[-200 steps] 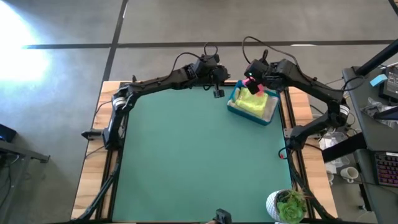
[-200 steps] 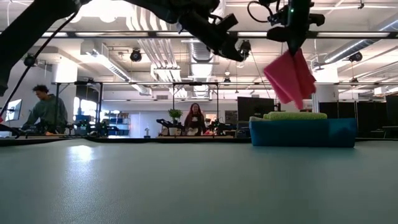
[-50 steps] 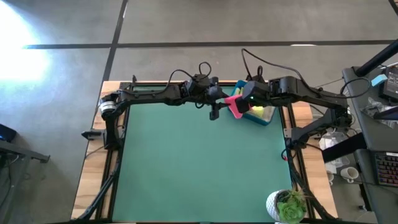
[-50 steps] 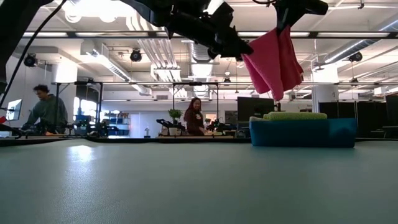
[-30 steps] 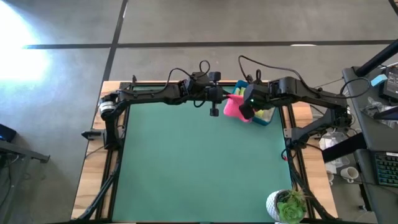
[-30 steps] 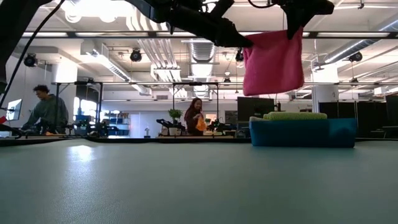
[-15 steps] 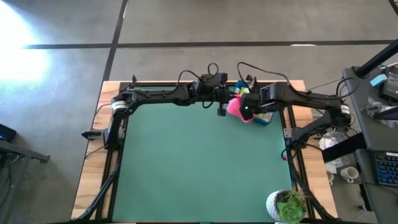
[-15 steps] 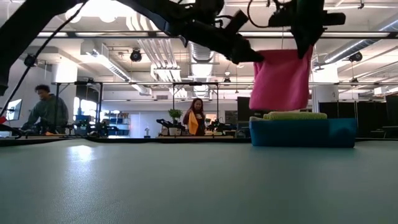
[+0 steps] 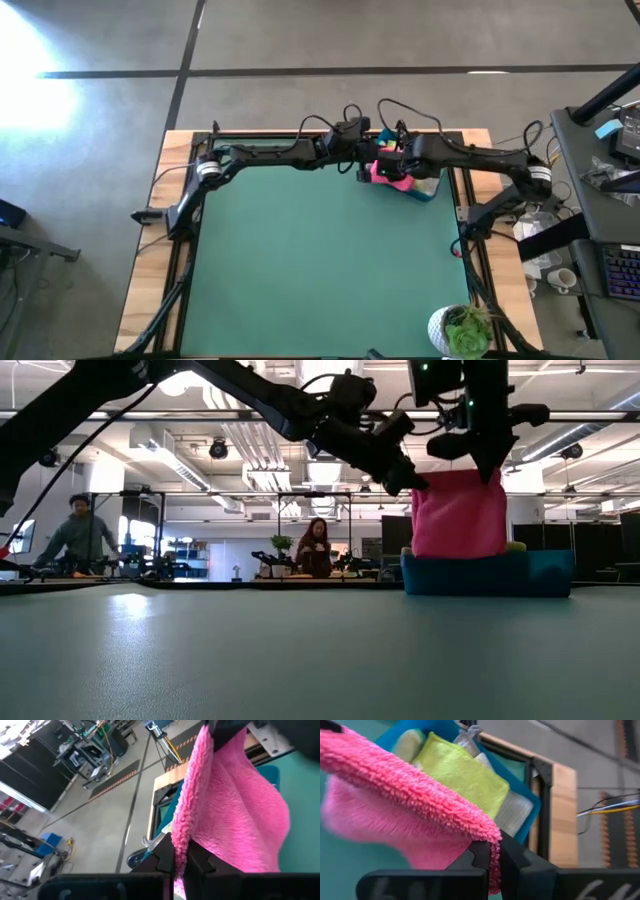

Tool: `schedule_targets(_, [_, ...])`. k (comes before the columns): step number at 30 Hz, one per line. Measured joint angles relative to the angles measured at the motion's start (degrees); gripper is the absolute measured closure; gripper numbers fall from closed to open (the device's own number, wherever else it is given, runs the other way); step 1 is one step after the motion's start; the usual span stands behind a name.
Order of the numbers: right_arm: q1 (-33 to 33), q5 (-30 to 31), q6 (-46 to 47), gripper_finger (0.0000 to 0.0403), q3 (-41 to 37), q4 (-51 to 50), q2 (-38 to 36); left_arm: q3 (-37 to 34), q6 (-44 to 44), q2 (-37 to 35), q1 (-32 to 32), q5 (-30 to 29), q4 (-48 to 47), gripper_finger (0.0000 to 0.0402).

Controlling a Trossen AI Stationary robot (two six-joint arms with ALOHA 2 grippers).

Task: Fold microfiber towels
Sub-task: Put the folded pink microfiber cloth into the blue bin

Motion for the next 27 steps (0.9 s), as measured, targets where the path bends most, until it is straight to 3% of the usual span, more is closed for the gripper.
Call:
schedule_targets(16, [-4.9,11.7,-2.3,0.0394,-0.7,1.8,10.8,0.0,2.6,0.8,1.8,-5.7,4.1,0.0400])
schedule_targets(27, [-9.0,8.0,-2.9,0.0394,-3.0,-2.2,13.2,-0.2,3.0,0.4,2.3,-11.0,3.7,0.0326])
